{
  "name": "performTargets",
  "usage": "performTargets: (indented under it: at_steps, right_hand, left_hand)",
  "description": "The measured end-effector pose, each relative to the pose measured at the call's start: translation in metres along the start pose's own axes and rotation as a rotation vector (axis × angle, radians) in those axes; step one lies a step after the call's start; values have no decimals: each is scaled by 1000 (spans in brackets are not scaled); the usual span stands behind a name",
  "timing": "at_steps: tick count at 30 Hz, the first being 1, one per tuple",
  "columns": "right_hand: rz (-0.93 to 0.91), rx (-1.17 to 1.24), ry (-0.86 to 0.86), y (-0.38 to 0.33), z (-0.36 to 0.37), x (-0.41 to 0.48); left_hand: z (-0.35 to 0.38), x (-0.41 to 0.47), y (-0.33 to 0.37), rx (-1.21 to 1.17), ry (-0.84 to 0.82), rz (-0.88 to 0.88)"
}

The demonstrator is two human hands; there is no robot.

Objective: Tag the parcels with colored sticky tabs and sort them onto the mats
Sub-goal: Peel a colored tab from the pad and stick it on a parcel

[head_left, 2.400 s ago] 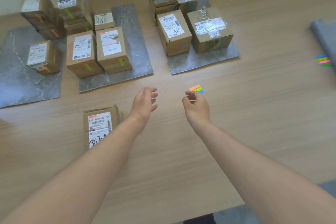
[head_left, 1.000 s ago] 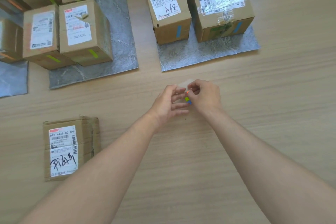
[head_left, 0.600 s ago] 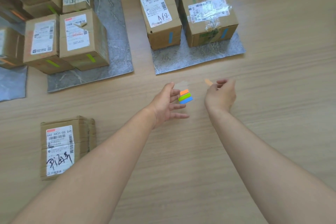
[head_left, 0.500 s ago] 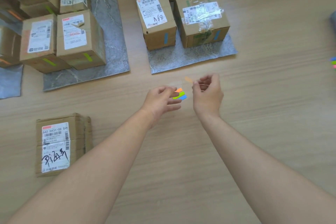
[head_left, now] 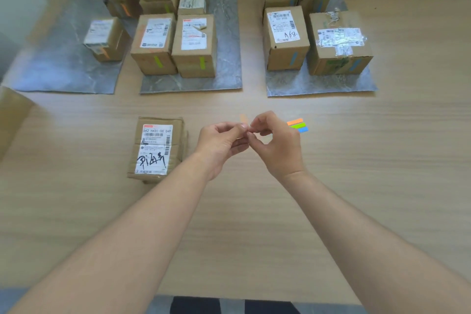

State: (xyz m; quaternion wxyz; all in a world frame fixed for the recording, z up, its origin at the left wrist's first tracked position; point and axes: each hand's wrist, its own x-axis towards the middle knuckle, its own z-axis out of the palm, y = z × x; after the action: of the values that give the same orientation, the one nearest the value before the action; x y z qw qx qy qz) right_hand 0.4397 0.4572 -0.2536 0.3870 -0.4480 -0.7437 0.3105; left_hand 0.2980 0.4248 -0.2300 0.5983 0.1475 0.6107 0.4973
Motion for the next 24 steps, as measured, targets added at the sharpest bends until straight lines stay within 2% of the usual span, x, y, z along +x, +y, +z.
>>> performTargets:
  at_steps: [6,9,14,16,20,24]
  right_hand:
    - [3,86,5,-47,45,-33]
    - [24,55,39,-72,74,-46]
    - [158,-16,28,-106,121,-67]
    - [148,-62,7,-118,136,-76]
    - [49,-153,-118,-128,158,-80]
    - [37,-354,-428,-124,171,-76]
  left_hand:
    - [-83,-35,-9,121,56,113]
    - [-130,-49,-10,208,49,168]
    - [-192,-73,-9,169,24,192]
    - [-212,-78,-12,187,24,186]
    - [-245,-74,-33,219,48,173]
    - [-255,-62,-66,272,60,164]
